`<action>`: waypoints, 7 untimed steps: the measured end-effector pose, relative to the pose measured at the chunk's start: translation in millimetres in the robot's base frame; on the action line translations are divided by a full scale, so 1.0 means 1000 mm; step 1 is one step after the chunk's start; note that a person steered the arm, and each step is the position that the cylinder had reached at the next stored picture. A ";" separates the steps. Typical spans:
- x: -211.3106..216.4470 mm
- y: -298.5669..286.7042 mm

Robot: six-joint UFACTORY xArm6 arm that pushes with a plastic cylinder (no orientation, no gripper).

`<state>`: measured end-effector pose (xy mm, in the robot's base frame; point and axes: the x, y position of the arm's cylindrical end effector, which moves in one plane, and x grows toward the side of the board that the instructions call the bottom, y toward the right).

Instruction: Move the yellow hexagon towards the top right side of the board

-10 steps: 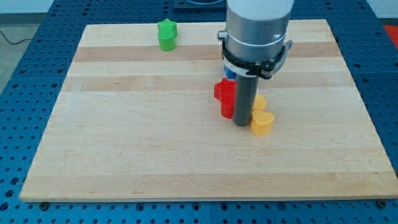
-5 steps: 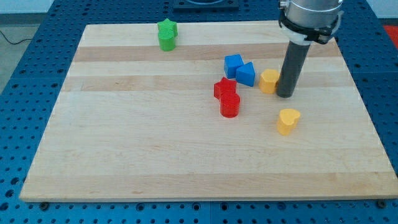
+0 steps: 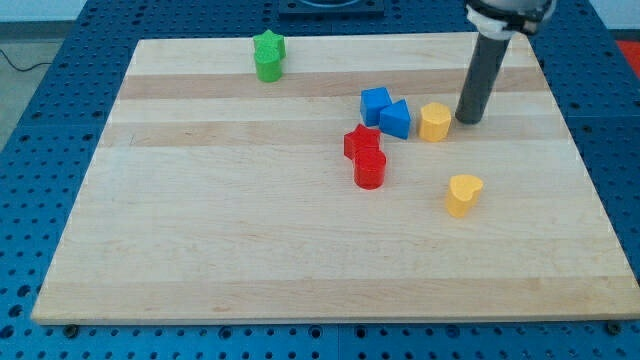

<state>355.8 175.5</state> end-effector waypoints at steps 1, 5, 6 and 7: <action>0.004 0.000; 0.040 -0.050; 0.003 -0.050; -0.029 -0.050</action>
